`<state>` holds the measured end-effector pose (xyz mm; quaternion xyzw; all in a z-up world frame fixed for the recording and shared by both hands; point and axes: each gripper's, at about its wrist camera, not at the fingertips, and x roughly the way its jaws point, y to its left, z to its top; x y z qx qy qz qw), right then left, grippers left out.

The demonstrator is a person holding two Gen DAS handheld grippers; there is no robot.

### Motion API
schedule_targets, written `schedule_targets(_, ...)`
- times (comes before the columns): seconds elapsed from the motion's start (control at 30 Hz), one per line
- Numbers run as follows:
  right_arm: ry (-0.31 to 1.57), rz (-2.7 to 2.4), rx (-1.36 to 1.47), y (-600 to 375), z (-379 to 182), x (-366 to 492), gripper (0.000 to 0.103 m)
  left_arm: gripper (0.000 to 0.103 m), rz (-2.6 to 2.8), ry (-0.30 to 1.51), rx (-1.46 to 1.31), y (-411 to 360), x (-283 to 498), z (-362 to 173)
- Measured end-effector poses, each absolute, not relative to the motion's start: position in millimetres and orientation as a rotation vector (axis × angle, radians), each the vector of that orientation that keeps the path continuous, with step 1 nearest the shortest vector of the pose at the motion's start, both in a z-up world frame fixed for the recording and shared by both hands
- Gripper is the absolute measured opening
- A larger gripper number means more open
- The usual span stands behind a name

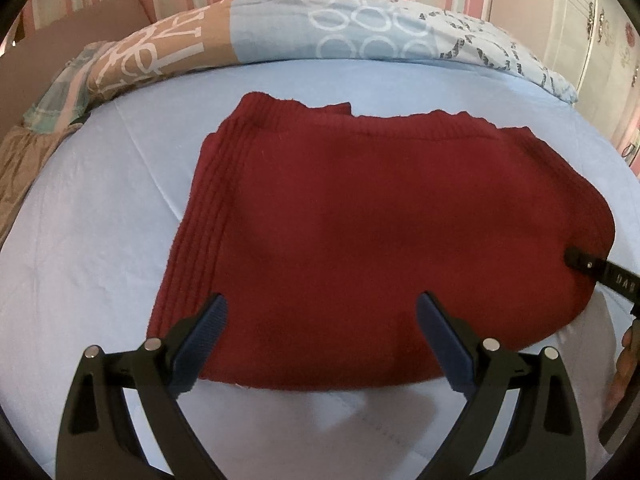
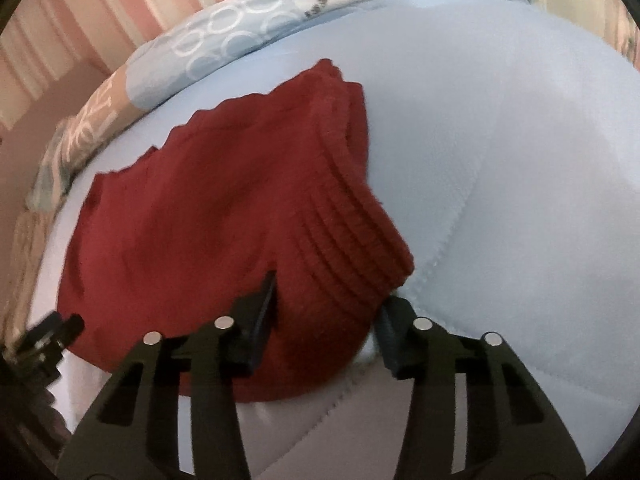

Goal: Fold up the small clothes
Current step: 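Grasp the side edge of the folded sweater with the right gripper, then fold the held side across the sweater with the right gripper, then open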

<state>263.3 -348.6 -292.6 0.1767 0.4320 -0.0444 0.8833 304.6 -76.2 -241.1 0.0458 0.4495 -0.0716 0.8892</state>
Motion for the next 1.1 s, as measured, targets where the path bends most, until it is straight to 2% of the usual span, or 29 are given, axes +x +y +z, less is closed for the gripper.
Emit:
schedule_targets(0.4,0.802,-0.144,0.12,-311,-275,254,0.033,0.095,-0.152,0.963,0.084,-75,311,-251)
schedule_targets(0.67,0.736,-0.129,0.121,-303,-256,251,0.032,0.095,-0.162,0.975,0.091,-86,314,-253)
schedule_targets(1.1,0.748,-0.108,0.128,-302,-254,257,0.032,0.095,-0.182,0.992,0.147,-120,318,-261)
